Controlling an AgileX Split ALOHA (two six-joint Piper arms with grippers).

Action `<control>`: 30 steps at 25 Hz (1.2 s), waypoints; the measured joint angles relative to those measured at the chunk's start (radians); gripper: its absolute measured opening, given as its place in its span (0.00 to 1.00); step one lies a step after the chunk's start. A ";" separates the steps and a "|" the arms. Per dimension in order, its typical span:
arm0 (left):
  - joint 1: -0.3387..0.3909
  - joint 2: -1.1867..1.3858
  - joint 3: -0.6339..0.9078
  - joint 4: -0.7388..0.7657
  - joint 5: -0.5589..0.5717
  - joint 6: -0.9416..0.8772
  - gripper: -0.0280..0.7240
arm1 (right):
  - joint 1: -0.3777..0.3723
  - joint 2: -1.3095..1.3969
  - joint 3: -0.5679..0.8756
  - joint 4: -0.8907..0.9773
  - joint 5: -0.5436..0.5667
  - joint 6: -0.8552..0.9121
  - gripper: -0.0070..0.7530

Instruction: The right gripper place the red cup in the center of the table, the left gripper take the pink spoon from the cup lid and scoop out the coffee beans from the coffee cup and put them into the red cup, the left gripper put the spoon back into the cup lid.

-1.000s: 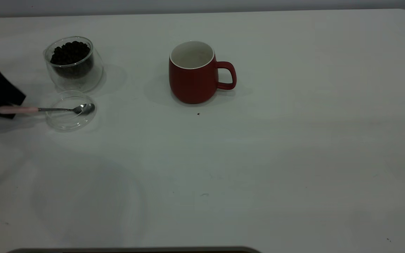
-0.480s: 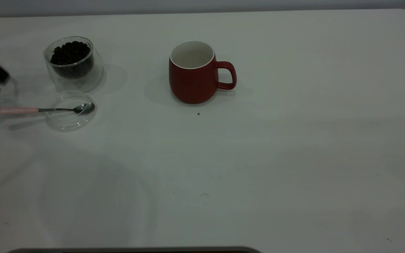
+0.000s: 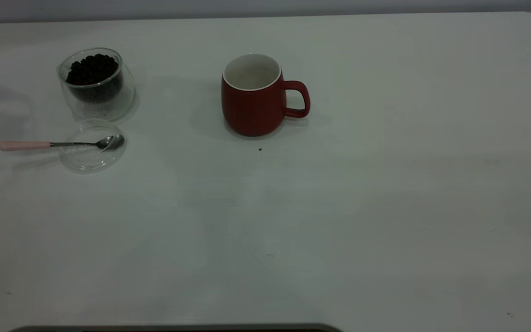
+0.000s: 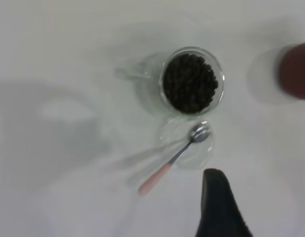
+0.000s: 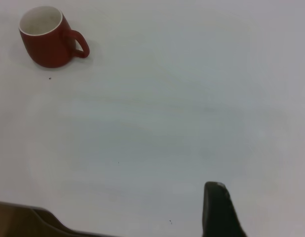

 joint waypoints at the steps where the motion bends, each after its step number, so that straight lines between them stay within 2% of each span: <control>1: -0.035 -0.054 0.000 0.054 0.000 -0.040 0.69 | 0.000 0.000 0.000 0.000 0.000 0.000 0.62; 7: -0.216 -0.298 0.028 0.291 0.000 -0.325 0.68 | 0.000 0.000 0.000 0.000 0.000 0.000 0.62; 12: -0.298 -0.500 0.217 0.362 0.000 -0.440 0.67 | 0.000 0.000 0.000 0.000 0.000 0.000 0.62; 23: -0.305 -1.130 0.939 0.395 0.000 -0.450 0.67 | 0.000 0.000 0.000 0.000 0.000 0.000 0.62; 26: -0.305 -1.314 1.065 0.410 0.000 -0.462 0.67 | 0.000 0.000 0.000 0.000 0.000 0.000 0.62; 30: -0.305 -1.478 1.160 0.420 0.000 -0.499 0.67 | 0.000 0.000 0.000 0.000 0.000 0.000 0.62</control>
